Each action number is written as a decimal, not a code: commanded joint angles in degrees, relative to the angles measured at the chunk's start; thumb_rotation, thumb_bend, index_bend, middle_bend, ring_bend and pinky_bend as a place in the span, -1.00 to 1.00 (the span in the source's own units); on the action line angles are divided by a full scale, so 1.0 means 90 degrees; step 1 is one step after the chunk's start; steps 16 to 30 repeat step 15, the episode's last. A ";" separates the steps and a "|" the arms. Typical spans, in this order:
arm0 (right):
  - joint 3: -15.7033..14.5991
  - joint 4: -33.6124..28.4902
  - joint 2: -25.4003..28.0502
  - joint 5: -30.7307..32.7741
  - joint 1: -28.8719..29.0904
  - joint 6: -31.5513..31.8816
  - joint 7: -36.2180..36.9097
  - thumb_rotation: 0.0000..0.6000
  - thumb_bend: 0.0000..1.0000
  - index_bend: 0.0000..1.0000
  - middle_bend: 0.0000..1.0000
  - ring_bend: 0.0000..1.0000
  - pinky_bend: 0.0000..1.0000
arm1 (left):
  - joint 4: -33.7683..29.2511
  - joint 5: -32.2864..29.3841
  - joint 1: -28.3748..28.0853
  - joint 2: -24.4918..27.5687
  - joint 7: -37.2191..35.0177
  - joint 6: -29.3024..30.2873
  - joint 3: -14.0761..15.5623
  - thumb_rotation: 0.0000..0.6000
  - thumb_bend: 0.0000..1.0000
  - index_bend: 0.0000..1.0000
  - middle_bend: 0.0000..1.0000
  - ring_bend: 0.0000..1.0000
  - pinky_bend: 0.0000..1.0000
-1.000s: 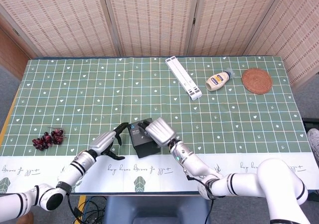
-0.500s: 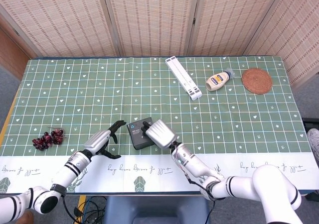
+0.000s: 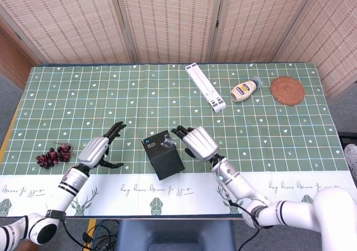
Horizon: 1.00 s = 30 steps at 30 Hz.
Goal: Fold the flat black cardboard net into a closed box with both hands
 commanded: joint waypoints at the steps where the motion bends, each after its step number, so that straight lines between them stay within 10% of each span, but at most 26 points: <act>1: -0.0161 -0.0742 0.0861 -0.0012 -0.0545 0.0337 0.0053 1.00 -0.39 -0.63 -0.46 -0.05 0.53 | 0.0108 -0.0046 0.0405 0.0049 0.0920 0.0794 0.0009 1.00 -0.85 -1.00 -1.00 -0.59 0.09; 15: -0.1049 -0.1567 0.2662 -0.0299 -0.2852 0.2112 0.1155 1.00 -0.36 -0.63 -0.43 -0.14 0.33 | -0.0269 0.0199 0.1826 0.0410 0.2495 0.2839 0.0516 1.00 -0.85 -1.00 -1.00 -0.64 -0.07; 30: -0.1049 -0.1567 0.2662 -0.0299 -0.2852 0.2112 0.1155 1.00 -0.36 -0.63 -0.43 -0.14 0.33 | -0.0269 0.0199 0.1826 0.0410 0.2495 0.2839 0.0516 1.00 -0.85 -1.00 -1.00 -0.64 -0.07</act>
